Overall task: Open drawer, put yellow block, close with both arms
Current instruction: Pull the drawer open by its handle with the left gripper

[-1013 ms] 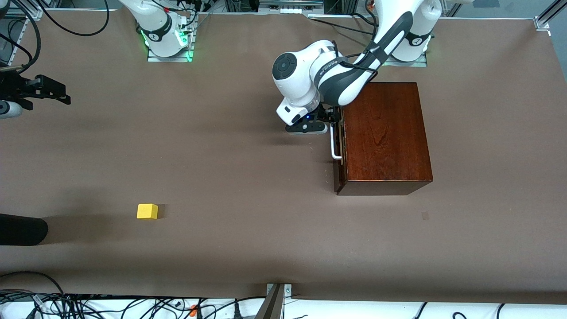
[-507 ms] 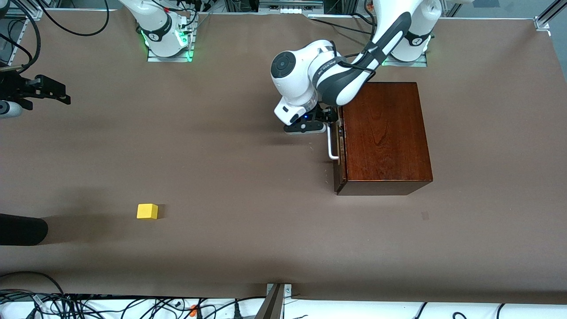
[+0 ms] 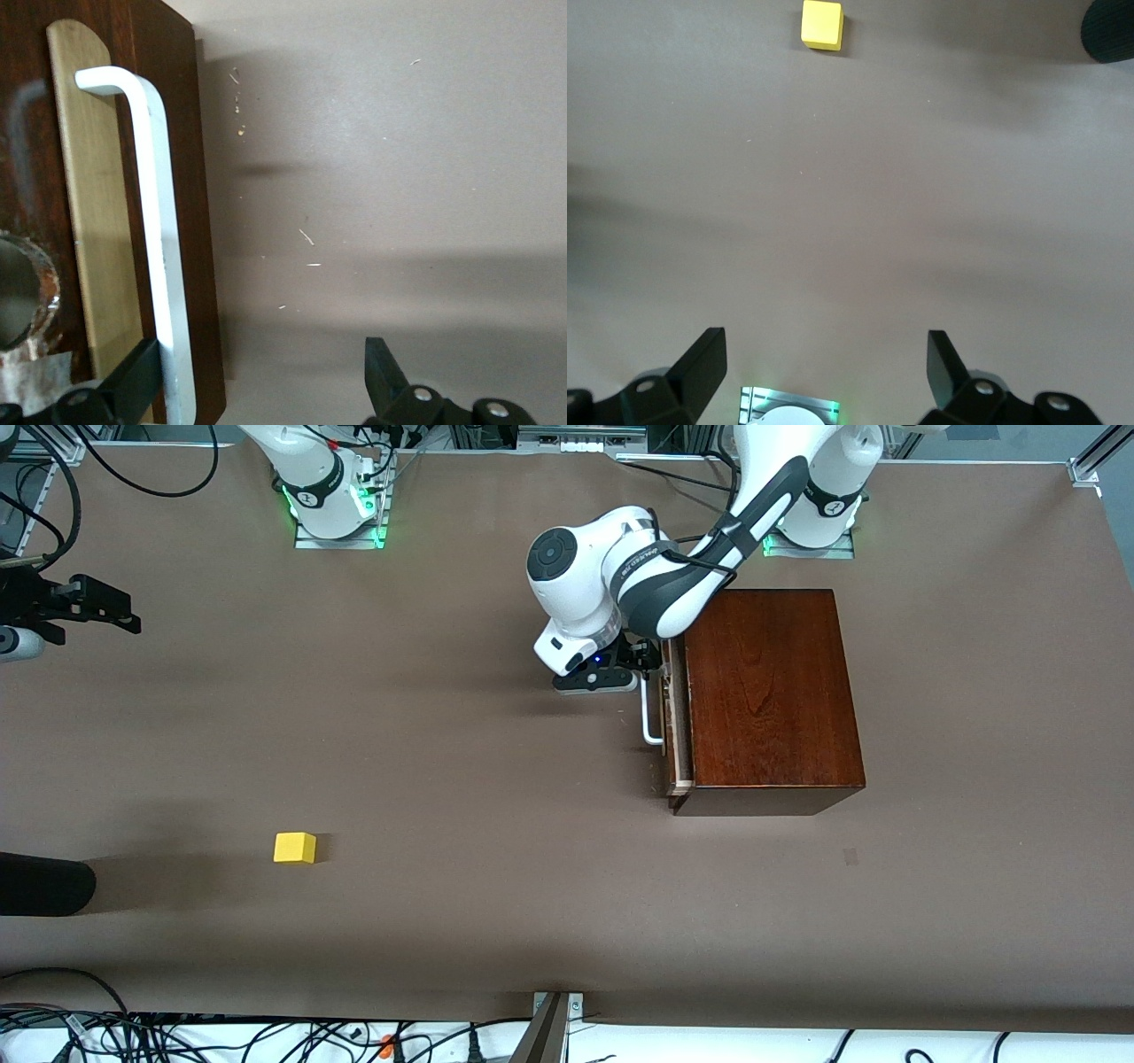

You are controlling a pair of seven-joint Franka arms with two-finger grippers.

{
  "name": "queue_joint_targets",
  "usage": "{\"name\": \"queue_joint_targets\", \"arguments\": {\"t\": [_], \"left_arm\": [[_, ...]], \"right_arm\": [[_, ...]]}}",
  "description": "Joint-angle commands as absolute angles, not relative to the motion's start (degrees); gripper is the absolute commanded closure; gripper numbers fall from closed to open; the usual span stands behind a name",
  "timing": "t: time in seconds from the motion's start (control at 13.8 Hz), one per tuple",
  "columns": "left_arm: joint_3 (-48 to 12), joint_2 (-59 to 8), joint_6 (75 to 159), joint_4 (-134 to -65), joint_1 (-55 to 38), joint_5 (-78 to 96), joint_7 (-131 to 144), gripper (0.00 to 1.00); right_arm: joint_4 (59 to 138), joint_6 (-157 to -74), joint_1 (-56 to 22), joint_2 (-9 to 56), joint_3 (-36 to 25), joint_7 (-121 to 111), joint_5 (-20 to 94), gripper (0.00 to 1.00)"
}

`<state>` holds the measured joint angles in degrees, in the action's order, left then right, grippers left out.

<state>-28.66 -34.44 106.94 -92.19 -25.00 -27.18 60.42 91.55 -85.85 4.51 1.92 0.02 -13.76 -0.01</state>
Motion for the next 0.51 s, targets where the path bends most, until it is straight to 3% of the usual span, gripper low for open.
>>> {"name": "queue_joint_targets", "arguments": {"t": [0.0,0.43], "left_arm": [[-29.09,-39.11,108.37,-85.96,-27.51,-27.60,61.17,0.00],[-29.18,-40.69,108.37,-83.58,-28.56,-27.33,61.61,0.00]], "right_arm": [[90.97,-84.64,4.75,1.67,-0.09,-13.97,0.70,0.00],[90.97,-84.64,4.75,1.67,-0.09,-13.97,0.70,0.00]]}}
